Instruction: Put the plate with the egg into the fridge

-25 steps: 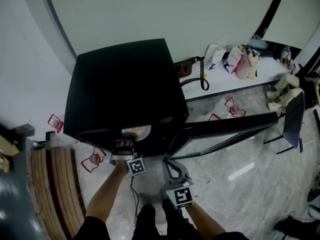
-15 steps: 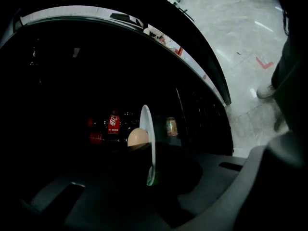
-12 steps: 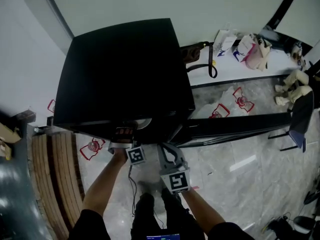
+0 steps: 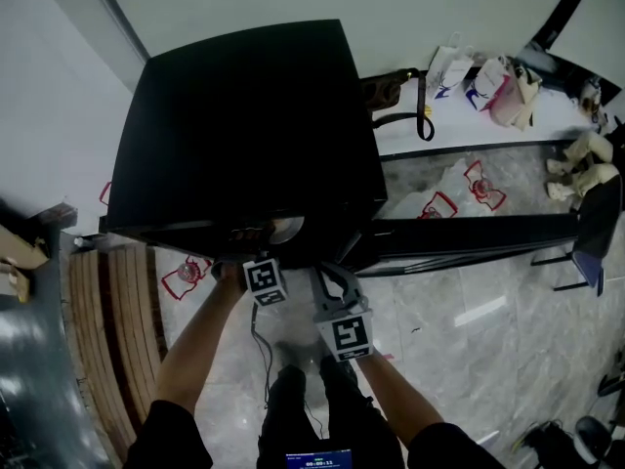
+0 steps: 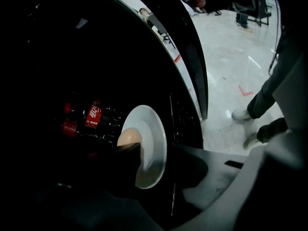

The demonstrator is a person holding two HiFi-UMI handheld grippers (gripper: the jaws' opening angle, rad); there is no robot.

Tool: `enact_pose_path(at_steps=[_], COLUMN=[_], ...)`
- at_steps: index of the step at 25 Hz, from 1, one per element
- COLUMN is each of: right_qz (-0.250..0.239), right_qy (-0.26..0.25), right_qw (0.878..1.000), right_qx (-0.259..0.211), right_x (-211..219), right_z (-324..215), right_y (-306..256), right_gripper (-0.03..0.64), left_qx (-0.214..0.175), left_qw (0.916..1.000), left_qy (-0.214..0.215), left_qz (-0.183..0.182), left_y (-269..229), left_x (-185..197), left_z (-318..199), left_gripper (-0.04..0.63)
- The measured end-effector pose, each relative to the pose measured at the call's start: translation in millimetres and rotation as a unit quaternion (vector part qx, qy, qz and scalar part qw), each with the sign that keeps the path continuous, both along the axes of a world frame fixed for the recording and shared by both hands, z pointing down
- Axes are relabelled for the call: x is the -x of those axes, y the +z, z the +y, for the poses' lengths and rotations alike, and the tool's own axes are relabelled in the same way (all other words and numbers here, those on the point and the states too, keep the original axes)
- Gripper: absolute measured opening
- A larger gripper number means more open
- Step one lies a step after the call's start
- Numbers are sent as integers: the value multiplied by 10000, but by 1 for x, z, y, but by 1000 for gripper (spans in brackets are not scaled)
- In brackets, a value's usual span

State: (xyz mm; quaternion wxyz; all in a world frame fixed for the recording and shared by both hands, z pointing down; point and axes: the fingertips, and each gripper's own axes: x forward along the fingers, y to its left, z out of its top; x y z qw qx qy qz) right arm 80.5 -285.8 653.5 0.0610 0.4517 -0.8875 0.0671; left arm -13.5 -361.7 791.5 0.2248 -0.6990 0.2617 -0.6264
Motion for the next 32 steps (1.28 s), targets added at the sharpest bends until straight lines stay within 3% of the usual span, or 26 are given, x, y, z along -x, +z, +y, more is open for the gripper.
enact_pose_path(at_steps=[4,8,15,18,20,24,25,29,32], right_qz=[-60,15,76,106,105,58,47,163,176], right_qy=[-10,-186,-269,-223,-173,13,51,221,451], right_qw=[10000,9998,9996,9997,9998,9999,9999,9995,9984], right_qx=[11,-9,23,-20,-65,-108,-88,138,286], right_x=[0,-1,-27,-45,-55,-82,-91,-141,-194], right_z=[-3,-1,20,36,47,72,80,103,116], right_y=[2,0,-16,-25,-34,-54,-59,-68,-70], right_gripper=[6,6,6,6,6,6,6,99,180], left_qx=[602,870,482,174,-36,-382,-402,-319,-249], left_qw=[9982,9961,9985,9946,9844,9486,9397,9107,8998], left_qy=[25,40,-231,-432,-571,-865,-930,-1080,-1009], left_qz=[-75,-150,134,932,1663,3021,3267,3975,4237], left_y=[-1,0,-38,-72,-100,-151,-161,-190,-203], left_x=[1,2,1,-16,-42,-100,-114,-176,-229], left_z=[2,9,20,43,65,111,123,157,171], left_gripper=[206,229,229,227,222,54,38,11,10])
